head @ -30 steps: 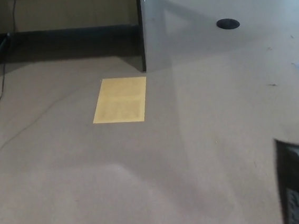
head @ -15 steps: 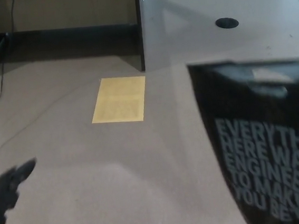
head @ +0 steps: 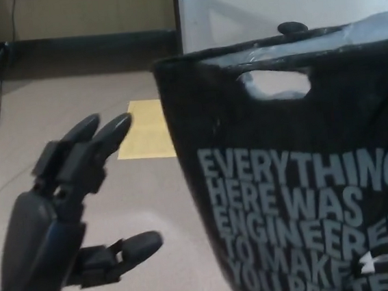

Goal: A person is holding a plastic bag and the robot extends its left hand to grab the bag by hooking its thumb into the holes at the top and brings its hand down by its side. Then it extends its arm again to hand the plastic bag back to the person.

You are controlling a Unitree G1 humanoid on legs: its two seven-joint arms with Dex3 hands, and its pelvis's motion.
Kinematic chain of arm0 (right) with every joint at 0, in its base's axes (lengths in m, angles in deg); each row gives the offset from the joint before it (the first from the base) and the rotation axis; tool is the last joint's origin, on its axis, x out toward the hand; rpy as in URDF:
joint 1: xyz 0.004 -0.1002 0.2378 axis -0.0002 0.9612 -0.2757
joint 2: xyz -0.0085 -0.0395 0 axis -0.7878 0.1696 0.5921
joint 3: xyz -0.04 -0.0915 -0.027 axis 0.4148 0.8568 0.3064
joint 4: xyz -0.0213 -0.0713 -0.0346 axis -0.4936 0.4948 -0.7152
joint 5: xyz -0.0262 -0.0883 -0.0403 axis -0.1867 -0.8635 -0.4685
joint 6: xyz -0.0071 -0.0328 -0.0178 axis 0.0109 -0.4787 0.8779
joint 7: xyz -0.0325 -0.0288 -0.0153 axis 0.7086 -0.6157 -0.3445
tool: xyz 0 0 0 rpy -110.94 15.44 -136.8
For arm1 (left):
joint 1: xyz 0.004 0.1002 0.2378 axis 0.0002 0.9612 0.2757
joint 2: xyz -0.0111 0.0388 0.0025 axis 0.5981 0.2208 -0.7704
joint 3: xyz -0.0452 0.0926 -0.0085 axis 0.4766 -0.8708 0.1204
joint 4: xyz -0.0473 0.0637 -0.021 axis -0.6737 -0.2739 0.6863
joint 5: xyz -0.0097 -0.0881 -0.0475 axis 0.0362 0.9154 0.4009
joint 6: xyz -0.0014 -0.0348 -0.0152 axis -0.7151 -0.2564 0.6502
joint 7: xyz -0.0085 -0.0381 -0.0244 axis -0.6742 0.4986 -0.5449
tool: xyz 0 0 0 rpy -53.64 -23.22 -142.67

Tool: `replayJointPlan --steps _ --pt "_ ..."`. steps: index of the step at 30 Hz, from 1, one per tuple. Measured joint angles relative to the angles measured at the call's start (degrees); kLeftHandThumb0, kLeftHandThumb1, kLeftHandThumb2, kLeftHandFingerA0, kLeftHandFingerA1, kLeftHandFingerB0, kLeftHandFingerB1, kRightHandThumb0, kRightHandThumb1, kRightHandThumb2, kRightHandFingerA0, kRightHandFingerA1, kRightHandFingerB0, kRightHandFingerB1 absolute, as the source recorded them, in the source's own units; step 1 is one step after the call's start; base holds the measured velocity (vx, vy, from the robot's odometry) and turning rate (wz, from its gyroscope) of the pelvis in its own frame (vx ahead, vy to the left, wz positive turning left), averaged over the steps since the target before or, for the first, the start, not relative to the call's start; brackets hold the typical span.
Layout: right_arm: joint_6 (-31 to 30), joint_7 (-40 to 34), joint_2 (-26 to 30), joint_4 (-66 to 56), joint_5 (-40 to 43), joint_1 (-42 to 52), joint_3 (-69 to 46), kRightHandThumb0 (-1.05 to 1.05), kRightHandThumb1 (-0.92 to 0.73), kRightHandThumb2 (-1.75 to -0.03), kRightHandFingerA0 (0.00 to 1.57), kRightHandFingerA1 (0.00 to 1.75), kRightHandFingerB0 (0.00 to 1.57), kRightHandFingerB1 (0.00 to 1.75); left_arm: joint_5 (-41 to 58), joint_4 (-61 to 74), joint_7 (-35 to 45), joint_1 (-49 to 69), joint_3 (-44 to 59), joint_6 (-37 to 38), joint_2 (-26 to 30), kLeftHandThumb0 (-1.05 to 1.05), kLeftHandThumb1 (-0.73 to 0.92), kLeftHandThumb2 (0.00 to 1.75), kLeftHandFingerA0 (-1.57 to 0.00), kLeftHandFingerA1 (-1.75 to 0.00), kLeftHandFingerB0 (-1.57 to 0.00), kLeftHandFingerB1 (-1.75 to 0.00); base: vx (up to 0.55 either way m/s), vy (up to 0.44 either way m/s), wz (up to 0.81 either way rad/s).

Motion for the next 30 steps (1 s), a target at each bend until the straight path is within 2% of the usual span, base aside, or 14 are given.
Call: replayJointPlan --steps 1,2,3,6,7,8,11,13,17,20,24,28,29,30 --pt "0.0 0.0 0.0 0.0 0.0 0.0 0.0 -0.29 -0.67 -0.6 0.73 0.67 0.6 0.41 -0.6 0.6 0.2 -0.6 -0.4 -0.6 -0.5 -0.63 0.41 0.6 -0.09 -0.29 -0.12 -0.26 0.0 0.0 0.0" --pt "0.0 0.0 0.1 0.1 0.0 0.0 0.0 -0.29 -0.67 -0.6 0.74 0.68 0.6 0.41 -1.5 1.5 0.6 -1.5 -0.9 -1.3 -1.4 -0.6 0.47 0.56 -0.1 -0.29 -0.12 -0.26 0.0 0.0 0.0" --pt "0.0 0.0 0.1 0.1 0.0 0.0 0.0 -0.29 -0.68 -0.61 0.73 0.68 0.59 0.41 -2.1 2.2 0.8 -2.1 -1.4 -1.9 -1.9 -0.63 0.41 0.75 -0.03 -0.34 -0.08 -0.32 0.0 0.0 0.0" --pt "0.0 0.0 0.1 0.1 0.0 0.0 0.1 -0.29 -0.67 -0.6 0.73 0.69 0.59 0.41 -4.0 3.6 1.5 -4.0 -2.3 -3.6 -3.6 -0.6 0.39 0.76 -0.01 -0.34 -0.1 -0.34 0.0 0.0 0.0" --pt "0.0 0.0 0.2 0.1 0.0 0.0 0.1 -0.28 -0.68 -0.6 0.73 0.63 0.59 0.41 -4.6 3.7 1.6 -4.8 -2.7 -4.0 -4.0 -0.65 0.45 0.6 -0.09 -0.27 -0.12 -0.25 0.0 0.0 0.0" --pt "0.0 0.0 0.2 0.0 0.0 0.0 0.1 -0.29 -0.68 -0.6 0.72 0.63 0.59 0.41 -5.2 3.6 1.7 -5.7 -3.0 -4.4 -4.4 -0.65 0.41 0.72 -0.06 -0.3 -0.1 -0.28 0.0 0.0 0.0" --pt "0.0 0.0 0.2 -0.1 0.0 0.1 0.1 -0.29 -0.67 -0.6 0.73 0.74 0.6 0.41 -7.4 3.6 1.8 -8.5 -4.2 -5.6 -5.9 -0.62 0.4 0.71 -0.06 -0.28 -0.1 -0.29 0.0 0.0 0.0" --pt "0.1 0.0 0.2 -0.1 0.0 0.2 0.0 -0.29 -0.68 -0.6 0.73 0.75 0.6 0.42 -8.7 3.4 1.8 -9.6 -4.6 -6.2 -6.4 -0.61 0.39 0.72 -0.05 -0.28 -0.1 -0.28 0.0 0.0 0.0" --pt "0.3 0.0 0.2 -0.1 -0.1 0.2 0.1 -0.29 -0.68 -0.6 0.73 0.75 0.6 0.41 -11.4 2.3 1.8 -12.0 -5.5 -7.9 -7.4 -0.61 0.4 0.72 -0.06 -0.33 -0.08 -0.23 0.0 0.0 0.0" --pt "0.4 0.0 0.3 -0.1 -0.1 0.2 0.1 -0.29 -0.68 -0.6 0.72 0.67 0.6 0.41 -13.0 1.1 1.7 -13.4 -6.0 -9.1 -8.1 -0.62 0.4 0.74 -0.06 -0.39 -0.06 -0.26 0.0 0.0 0.0" --pt "0.4 0.0 0.3 -0.1 -0.1 0.2 0.2 -0.28 -0.67 -0.6 0.73 0.69 0.6 0.42 -14.4 -0.3 1.6 -14.9 -6.4 -10.3 -9.0 -0.67 0.42 0.74 -0.09 -0.31 -0.09 -0.24 0.0 0.0 0.0" --pt "0.4 0.0 0.3 0.0 -0.1 0.2 0.2 -0.28 -0.68 -0.6 0.73 0.67 0.6 0.41 -15.8 -2.5 1.3 -17.1 -7.0 -11.5 -10.0 -0.64 0.41 0.74 -0.06 -0.4 0.0 -0.25 0.0 0.0 0.0" --pt "0.4 0.0 0.3 -0.1 -0.1 0.2 0.2 -0.29 -0.68 -0.61 0.72 0.64 0.59 0.41 -16.2 -3.1 1.1 -17.6 -7.2 -11.5 -10.2 -0.65 0.42 0.69 -0.09 -0.38 -0.08 -0.29 0.0 0.0 0.0" --pt "0.4 0.0 0.3 -0.1 -0.1 0.2 0.2 -0.29 -0.68 -0.61 0.73 0.69 0.6 0.41 -16.4 -3.5 1.0 -17.9 -7.3 -11.5 -10.3 -0.33 0.27 0.86 0.0 -0.49 0.0 -0.48 0.0 0.0 0.0"
